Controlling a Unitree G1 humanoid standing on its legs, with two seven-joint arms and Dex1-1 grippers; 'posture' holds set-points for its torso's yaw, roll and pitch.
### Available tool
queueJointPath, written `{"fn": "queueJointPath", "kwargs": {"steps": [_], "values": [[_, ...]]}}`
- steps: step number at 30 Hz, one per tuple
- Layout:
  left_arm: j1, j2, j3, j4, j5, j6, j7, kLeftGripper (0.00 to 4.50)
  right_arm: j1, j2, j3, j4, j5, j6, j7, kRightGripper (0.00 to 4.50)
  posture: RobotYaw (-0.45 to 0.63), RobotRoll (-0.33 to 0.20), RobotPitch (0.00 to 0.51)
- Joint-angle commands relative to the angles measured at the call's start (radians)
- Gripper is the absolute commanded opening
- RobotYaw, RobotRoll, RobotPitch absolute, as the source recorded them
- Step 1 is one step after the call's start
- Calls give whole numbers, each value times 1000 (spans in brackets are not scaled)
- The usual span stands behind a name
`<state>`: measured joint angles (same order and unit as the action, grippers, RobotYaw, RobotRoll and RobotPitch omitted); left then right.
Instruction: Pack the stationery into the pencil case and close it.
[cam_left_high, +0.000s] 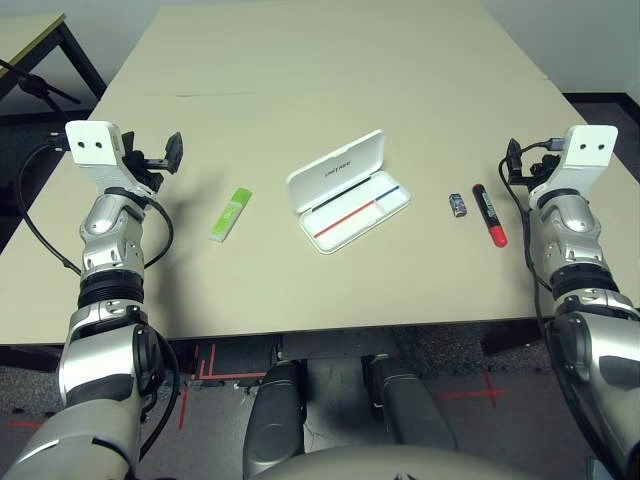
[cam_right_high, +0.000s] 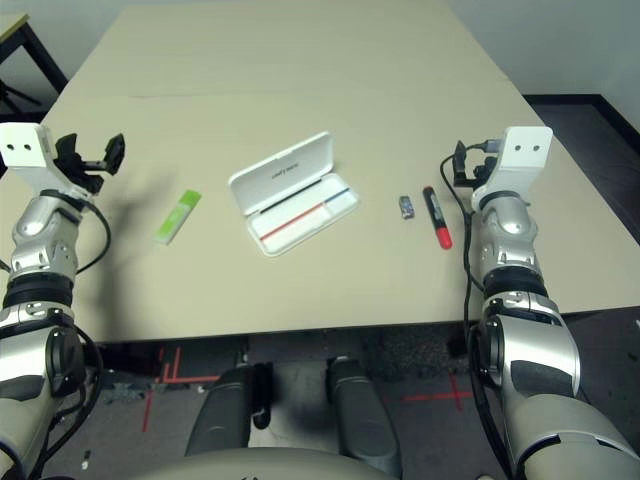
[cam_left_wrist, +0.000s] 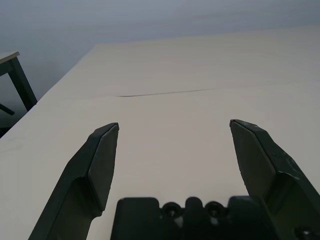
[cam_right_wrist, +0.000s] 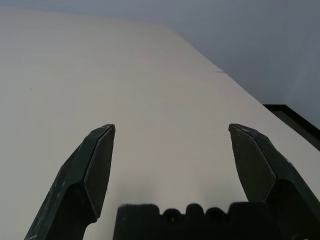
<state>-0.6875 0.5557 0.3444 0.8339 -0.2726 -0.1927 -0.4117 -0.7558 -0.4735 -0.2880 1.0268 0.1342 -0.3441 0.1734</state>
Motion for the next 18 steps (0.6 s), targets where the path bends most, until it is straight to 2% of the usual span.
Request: {"fn": "queueJointPath", "kwargs": {"steps": [1,14,18], "values": [[12,9,9,-1,2,3,4,4468,-13,-6,-2,20,0,3,-2,4500,-69,0,147],[5,-1,4,13,4,-3,-2,4468,-1,-22,-6,8,2,-1,13,4500,-92,0,148],[4,2,-7,-17,-1,9,-38,4468,1,-51,7,-12,15,27,128,4500,-102,0,148]]}}
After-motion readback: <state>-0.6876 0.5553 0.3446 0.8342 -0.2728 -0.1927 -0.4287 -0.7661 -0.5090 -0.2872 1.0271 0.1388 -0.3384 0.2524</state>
